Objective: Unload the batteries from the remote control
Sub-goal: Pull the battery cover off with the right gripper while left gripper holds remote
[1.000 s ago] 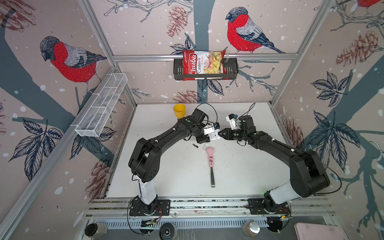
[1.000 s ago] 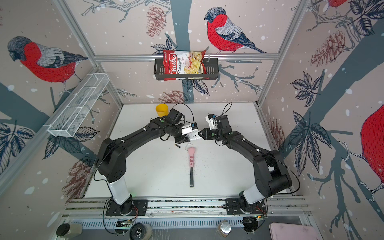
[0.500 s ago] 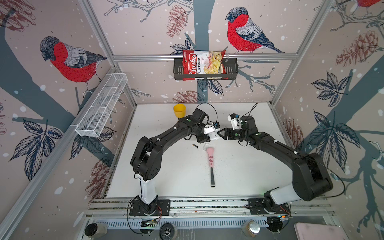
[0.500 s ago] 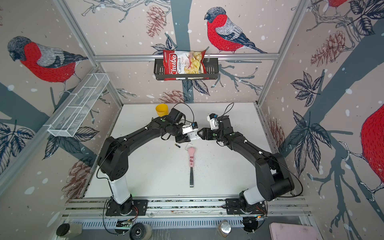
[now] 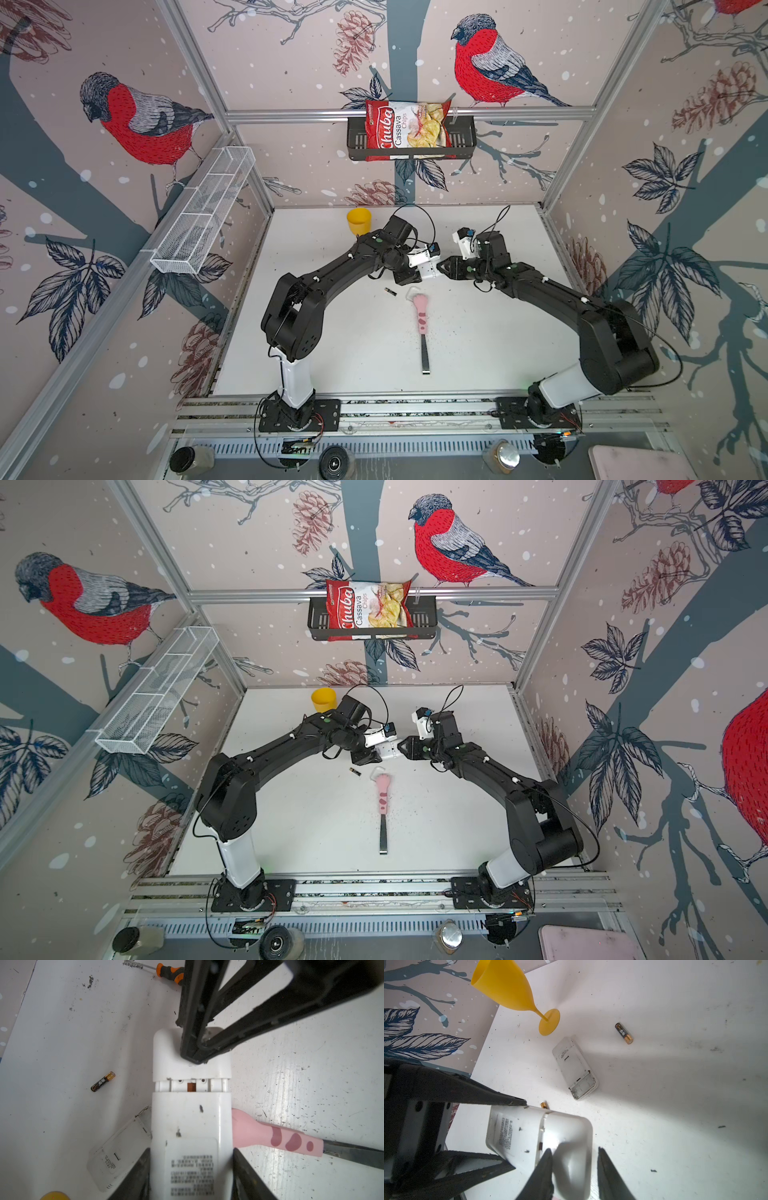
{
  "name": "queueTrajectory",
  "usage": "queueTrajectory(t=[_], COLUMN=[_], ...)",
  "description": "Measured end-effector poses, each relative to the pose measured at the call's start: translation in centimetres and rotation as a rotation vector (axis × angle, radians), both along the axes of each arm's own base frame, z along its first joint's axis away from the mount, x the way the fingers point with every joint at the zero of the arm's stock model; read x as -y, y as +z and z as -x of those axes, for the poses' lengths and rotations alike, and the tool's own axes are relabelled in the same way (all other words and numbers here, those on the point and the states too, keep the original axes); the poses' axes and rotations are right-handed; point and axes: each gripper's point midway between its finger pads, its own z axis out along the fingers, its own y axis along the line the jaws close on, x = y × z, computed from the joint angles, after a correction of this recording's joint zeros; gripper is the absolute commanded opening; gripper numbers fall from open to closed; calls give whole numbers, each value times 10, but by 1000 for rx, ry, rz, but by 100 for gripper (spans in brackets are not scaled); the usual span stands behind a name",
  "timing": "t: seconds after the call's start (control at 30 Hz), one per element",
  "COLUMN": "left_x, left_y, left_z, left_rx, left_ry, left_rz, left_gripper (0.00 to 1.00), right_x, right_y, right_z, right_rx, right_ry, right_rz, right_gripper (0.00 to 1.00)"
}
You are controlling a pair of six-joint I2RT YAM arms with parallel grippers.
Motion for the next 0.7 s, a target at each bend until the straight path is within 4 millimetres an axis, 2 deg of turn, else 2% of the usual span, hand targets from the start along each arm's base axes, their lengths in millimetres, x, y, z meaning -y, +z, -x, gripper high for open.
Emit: queueTrajectory(t=[0.17, 0.27, 0.33, 0.4, 0.47, 0.7], left_x=[-1, -1, -1, -1, -1, 0], left_y=[-1, -1, -1, -1, -1, 1], left_z=[0, 0, 0, 0, 0, 0], left_rx=[-4, -4, -3, -3, -3, -1], left_ry=[2, 2, 2, 2, 2, 1], left_rz=[-5, -4, -3, -3, -3, 0], left_gripper=[42, 42, 42, 42, 42, 42], right_x=[0, 1, 2, 4, 2, -8], right_y=[0, 4, 6, 6, 5, 2], right_z=[0, 0, -1, -2, -1, 3], right_rx=[4, 14, 22, 26, 29, 41], right_ry=[-3, -8, -14, -23, -20, 4], right_rz=[4, 4, 8, 16, 23, 54], right_gripper=[24, 24, 49, 62, 66, 67])
